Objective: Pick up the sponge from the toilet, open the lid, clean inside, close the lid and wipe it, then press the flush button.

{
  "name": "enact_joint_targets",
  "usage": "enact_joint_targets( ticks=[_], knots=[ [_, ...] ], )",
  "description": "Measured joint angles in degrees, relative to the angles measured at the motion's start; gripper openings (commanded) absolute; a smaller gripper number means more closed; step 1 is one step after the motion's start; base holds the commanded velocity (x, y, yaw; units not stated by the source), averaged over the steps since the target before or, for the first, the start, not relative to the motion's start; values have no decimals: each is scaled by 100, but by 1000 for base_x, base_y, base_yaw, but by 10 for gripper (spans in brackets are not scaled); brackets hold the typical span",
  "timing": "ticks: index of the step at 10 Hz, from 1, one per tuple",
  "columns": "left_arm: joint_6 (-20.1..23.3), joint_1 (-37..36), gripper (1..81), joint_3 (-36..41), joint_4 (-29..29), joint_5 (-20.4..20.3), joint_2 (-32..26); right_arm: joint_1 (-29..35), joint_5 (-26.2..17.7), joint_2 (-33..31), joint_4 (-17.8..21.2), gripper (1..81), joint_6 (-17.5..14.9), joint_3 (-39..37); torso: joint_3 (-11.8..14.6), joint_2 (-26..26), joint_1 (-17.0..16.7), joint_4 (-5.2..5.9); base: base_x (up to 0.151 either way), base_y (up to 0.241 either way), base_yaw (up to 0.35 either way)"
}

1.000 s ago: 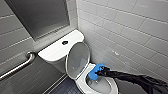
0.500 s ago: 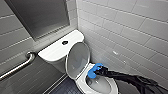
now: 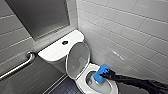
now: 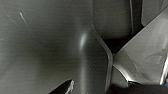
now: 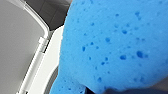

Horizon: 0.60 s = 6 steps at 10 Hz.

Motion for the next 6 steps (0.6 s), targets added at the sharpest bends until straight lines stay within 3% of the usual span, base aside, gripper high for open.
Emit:
enact_joint_targets(
  ticks=[2, 6],
  knots=[
    [-2, 0, 811, 2, 0, 0, 9, -127, 23, -677, -20, 10, 55, 741, 0, 0, 0, 0, 0, 0, 0],
    [-2, -2, 811, 2, 0, 0, 13, -662, 538, -1630, -28, 10, 294, 1769, 0, 0, 0, 0, 0, 0, 0]
  ],
)
